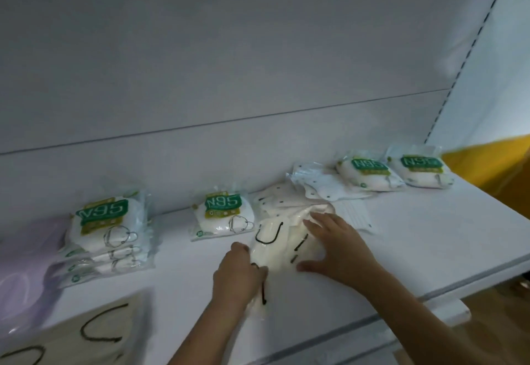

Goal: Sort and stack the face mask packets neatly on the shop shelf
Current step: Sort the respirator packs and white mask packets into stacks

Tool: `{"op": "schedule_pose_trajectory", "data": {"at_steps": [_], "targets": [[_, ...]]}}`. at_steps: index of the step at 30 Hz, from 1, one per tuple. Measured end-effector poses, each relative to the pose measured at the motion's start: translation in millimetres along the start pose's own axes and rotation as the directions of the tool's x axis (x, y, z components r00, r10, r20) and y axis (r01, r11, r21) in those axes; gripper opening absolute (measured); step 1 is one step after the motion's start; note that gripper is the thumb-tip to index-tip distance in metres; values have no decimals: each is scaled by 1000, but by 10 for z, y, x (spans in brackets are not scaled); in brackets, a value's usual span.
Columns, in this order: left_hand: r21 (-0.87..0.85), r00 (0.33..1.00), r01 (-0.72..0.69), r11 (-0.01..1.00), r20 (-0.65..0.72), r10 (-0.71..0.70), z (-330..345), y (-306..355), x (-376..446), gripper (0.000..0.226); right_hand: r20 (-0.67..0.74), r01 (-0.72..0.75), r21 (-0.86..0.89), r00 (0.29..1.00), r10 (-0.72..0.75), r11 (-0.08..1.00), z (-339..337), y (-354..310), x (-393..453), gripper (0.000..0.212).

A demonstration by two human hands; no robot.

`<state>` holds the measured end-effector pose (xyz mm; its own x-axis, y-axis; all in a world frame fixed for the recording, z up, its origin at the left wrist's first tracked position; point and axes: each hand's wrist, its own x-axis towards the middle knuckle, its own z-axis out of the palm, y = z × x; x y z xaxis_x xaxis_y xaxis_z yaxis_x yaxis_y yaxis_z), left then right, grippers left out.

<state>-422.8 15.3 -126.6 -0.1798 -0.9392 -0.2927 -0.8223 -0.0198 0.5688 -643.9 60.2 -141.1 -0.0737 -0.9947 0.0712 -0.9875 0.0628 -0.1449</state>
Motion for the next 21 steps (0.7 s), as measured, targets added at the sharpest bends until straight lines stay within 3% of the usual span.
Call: {"op": "schedule_pose_trajectory", "data": {"at_steps": [3,5,7,11,14,19,21], "targets": [[-61,1000,3,998,14,-2,-94,-88,-81,14,-212,52,26,976,-45,998,81,121,132,69],[-117,1000,18,993,-14,-19,-167,-148,-177,13,-426,148,53,898,-112,988,119,142,200,42],[-206,998,62,977,-7,-65,-251,-199,-295,7,-554,213,28,816,-162,977,135,122,201,33],[-568,979,204,797,136,-154,-412,-208,-539,15,-714,204,137,698,-46,969,-8,76,87,12],[-707,960,281,649,214,-183,-440,-146,-628,19,-778,233,188,628,-1,954,-255,-28,122,14],[-806,970,239,541,225,-94,-377,-67,-637,26,-706,283,389,703,86,877,-782,-451,225,20],[-840,965,257,477,247,-84,-370,5,-650,27,-716,425,378,697,-30,823,-876,-647,184,22]]}}
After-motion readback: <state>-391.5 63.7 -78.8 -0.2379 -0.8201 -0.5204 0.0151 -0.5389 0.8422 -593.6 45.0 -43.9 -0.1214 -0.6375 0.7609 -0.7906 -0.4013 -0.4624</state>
